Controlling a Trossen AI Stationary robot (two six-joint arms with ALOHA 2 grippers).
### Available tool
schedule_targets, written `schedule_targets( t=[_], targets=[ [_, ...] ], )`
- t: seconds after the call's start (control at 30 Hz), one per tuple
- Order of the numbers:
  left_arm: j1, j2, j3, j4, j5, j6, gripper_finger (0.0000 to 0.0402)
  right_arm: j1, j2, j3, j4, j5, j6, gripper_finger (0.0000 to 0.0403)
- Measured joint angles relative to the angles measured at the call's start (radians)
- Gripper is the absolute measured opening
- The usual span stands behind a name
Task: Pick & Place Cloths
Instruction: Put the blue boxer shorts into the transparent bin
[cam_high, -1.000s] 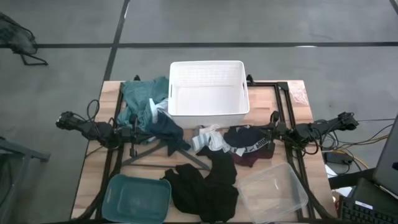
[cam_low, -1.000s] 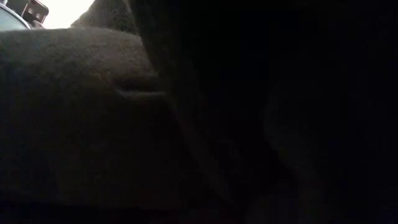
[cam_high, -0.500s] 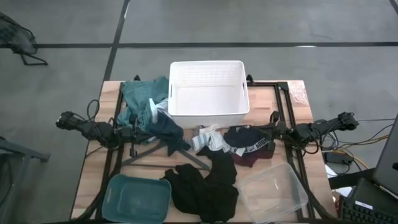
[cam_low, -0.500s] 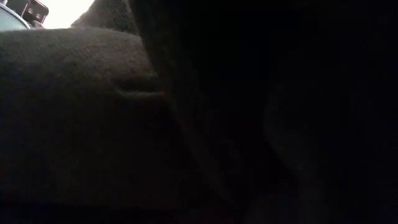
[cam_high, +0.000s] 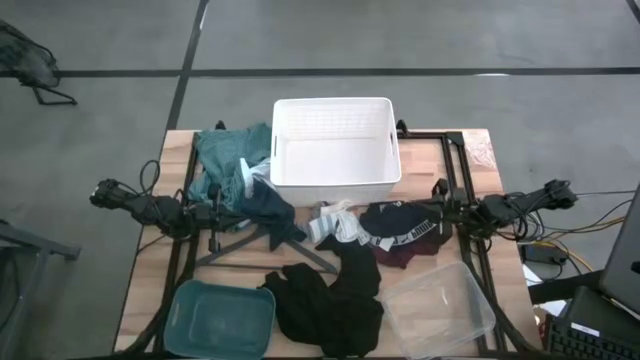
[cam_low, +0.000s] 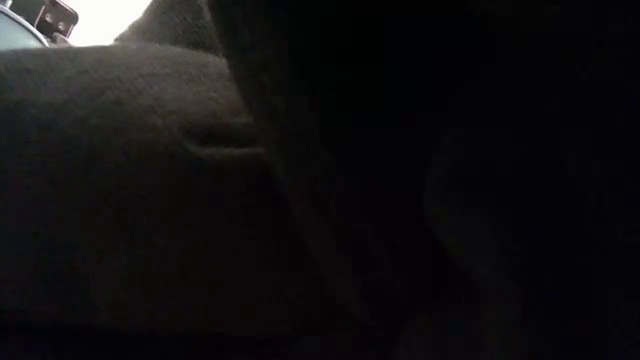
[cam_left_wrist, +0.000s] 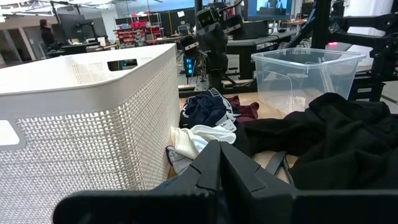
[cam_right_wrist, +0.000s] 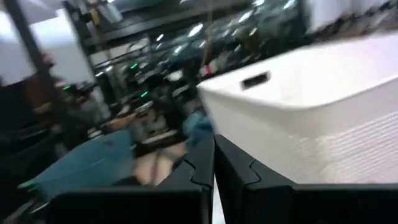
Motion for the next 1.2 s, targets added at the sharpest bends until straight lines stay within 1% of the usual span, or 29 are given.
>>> schedule_targets(
  t=[0.03,0.13,0.23,0.37,0.47,0.63,0.77,0.97,1.2],
  targets=[
    [0.0,0.0,0.0,0.0,0.0,0.0,0.0012,0.0,0.014,0.019,-0.041,-0.023,0.042,0.0009],
    [0.0,0.0,0.0,0.0,0.0,0.0,0.0012,0.0,0.08,0.097,-0.194,-0.035,0.164,0.0009],
    [0.0,0.0,0.0,0.0,0.0,0.0,0.0012,0.0,0.169,0.206,-0.39,-0.054,0.228,0.0014],
    [0.0,0.0,0.0,0.0,0.0,0.0,0.0012,-0.001,0.309,0.345,-0.664,-0.056,0.323,0.0043],
    [0.0,0.0,0.0,0.0,0.0,0.0,0.0012,-0.001,0.412,0.422,-0.785,-0.057,0.364,0.0077],
    [0.0,0.0,0.0,0.0,0.0,0.0,0.0012,-0.001,0.571,0.497,-0.855,-0.108,0.375,0.0136],
    [0.001,0.0,0.0,0.0,0.0,0.0,0.0012,-0.001,0.685,0.525,-0.853,-0.156,0.384,0.0166],
    [0.001,0.0,0.0,0.0,0.0,0.0,0.0012,-0.001,0.83,0.528,-0.855,-0.159,0.387,0.018],
    [0.001,0.0,0.0,0.001,0.0,0.0,0.0012,-0.038,0.926,0.522,-0.915,-0.159,0.398,0.0172]
  ],
)
